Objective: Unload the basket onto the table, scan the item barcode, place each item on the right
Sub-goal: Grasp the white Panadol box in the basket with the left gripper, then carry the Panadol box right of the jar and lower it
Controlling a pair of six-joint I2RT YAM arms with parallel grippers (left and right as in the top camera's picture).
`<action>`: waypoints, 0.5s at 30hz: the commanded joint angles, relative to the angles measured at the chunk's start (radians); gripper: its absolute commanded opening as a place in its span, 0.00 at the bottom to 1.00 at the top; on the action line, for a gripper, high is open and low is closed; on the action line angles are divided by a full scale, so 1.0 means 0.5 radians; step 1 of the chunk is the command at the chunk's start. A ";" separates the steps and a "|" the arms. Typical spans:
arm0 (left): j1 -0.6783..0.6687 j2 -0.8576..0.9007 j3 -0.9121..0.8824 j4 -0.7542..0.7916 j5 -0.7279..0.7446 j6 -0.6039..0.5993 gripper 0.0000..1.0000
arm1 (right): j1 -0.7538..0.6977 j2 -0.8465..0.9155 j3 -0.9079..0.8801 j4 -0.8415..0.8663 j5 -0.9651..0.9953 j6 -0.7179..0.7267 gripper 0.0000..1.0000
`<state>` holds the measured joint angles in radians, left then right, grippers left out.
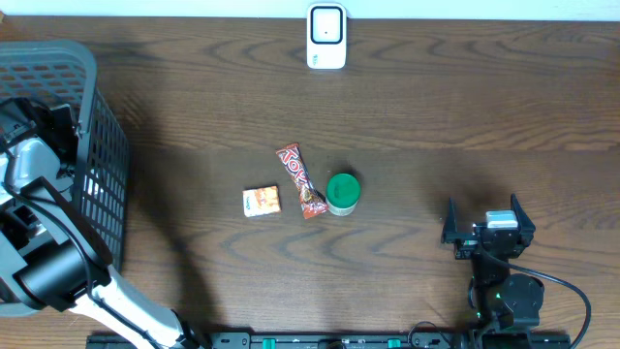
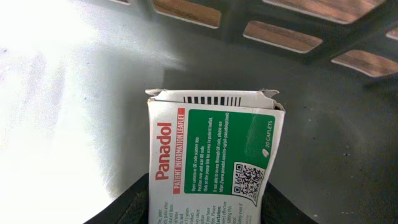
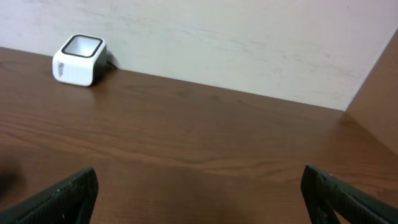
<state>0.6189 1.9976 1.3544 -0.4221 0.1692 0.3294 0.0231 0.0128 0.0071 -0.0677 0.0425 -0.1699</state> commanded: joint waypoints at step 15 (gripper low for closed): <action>0.008 -1.099 0.011 -0.013 -0.027 -0.506 0.39 | 0.028 -0.003 -0.003 -0.007 0.002 -0.021 0.99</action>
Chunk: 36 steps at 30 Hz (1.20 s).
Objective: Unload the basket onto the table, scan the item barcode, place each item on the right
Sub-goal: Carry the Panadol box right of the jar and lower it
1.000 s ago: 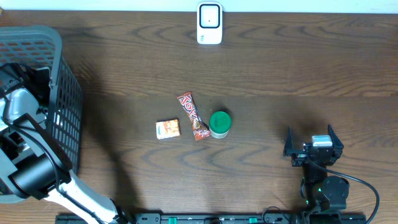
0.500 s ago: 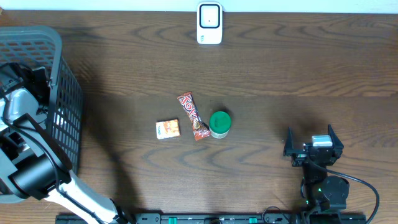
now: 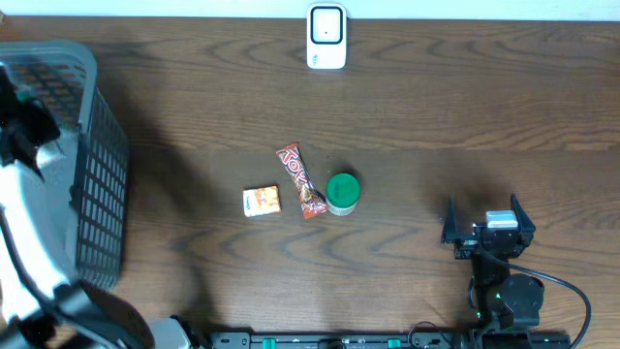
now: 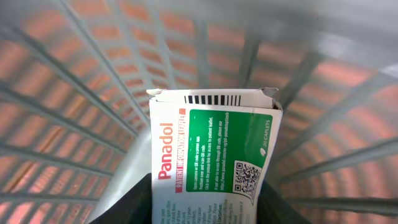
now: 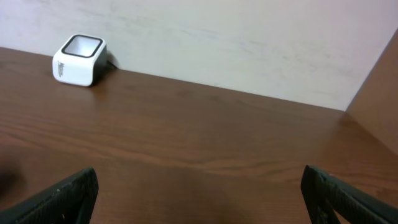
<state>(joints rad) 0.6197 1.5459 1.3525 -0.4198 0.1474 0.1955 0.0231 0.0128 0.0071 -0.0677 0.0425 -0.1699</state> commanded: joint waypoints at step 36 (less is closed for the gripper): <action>-1.795 -0.139 -0.018 -0.742 1.556 -0.278 0.38 | 0.028 -0.003 -0.003 -0.007 0.002 -0.021 0.99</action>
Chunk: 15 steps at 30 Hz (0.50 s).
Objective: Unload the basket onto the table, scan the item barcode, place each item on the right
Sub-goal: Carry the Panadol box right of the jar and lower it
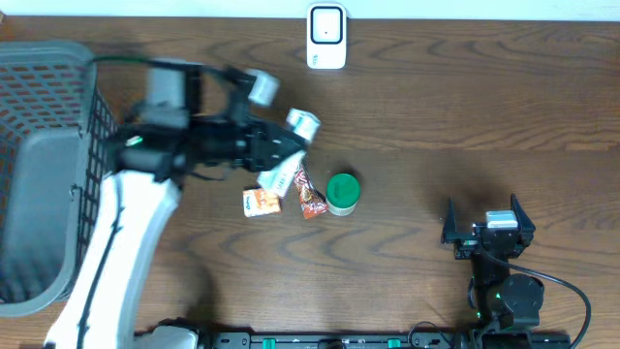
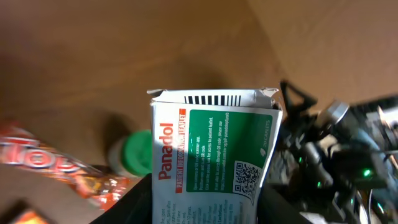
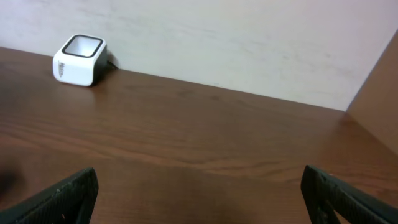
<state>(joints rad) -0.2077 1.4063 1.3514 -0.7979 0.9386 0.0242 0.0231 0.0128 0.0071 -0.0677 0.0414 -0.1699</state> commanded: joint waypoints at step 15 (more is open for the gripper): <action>-0.403 0.667 -0.015 0.117 -0.012 0.053 0.38 | 0.028 -0.003 -0.003 -0.007 0.004 -0.021 0.99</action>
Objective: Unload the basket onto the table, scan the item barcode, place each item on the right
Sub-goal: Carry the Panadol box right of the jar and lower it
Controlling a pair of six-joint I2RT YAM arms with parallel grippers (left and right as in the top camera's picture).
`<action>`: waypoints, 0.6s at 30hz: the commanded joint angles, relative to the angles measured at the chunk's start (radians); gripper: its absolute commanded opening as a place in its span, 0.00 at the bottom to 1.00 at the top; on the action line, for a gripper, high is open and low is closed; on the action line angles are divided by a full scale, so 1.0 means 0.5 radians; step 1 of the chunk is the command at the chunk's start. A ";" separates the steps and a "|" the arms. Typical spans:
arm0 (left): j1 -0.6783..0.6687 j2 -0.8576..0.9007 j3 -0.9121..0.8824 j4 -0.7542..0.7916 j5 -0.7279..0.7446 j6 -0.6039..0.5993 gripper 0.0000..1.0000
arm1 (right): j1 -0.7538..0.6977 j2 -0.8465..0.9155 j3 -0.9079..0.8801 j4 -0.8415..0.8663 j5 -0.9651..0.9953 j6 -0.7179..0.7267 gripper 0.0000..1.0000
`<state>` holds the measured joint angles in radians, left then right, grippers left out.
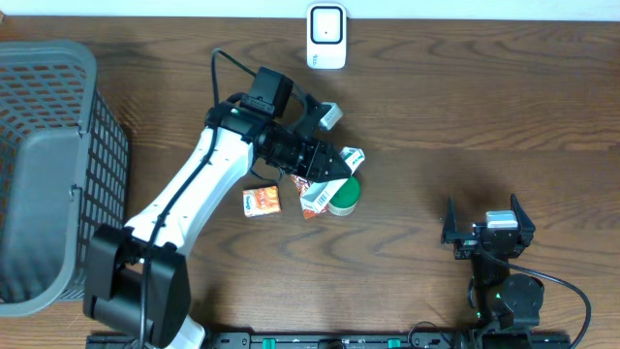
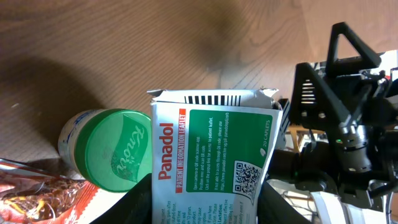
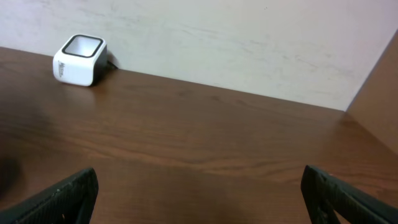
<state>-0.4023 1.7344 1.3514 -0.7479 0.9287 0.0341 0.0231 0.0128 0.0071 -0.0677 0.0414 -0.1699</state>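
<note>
My left gripper [image 1: 325,167] is shut on a white, green and red Panadol box [image 2: 214,146], whose end flap with a barcode faces away from the wrist camera. In the overhead view the box [image 1: 334,173] hangs over the table's middle, just above the green-lidded jar [image 1: 342,197]. The white barcode scanner [image 1: 326,36] stands at the far edge of the table, also seen as the scanner [image 3: 79,60] in the right wrist view. My right gripper [image 3: 199,193] rests open at the near right, with nothing between its fingers.
A grey mesh basket [image 1: 53,165] fills the left side. A red candy bar [image 1: 295,174], a small orange box [image 1: 262,201] and the green-lidded jar [image 2: 109,149] lie in the middle of the wooden table [image 1: 484,116].
My left arm has swung further right and lower with the Panadol box, from above the candy bar to just over the green-lidded jar. The right arm has not moved.
My left gripper held the Panadol box down inside the grey basket, then higher against its mesh wall. Later it held the box out over the table near the candy bar, and now over the green-lidded jar. The right gripper stayed open and still throughout.
</note>
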 commanded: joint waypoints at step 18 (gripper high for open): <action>-0.127 0.011 -0.015 0.121 0.011 0.012 0.38 | 0.028 -0.002 -0.002 0.014 -0.609 0.658 0.99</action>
<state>-0.4683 1.7428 1.3510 -0.6937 0.9291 0.0334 0.0231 0.0128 0.0071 -0.0463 -0.0940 -0.0490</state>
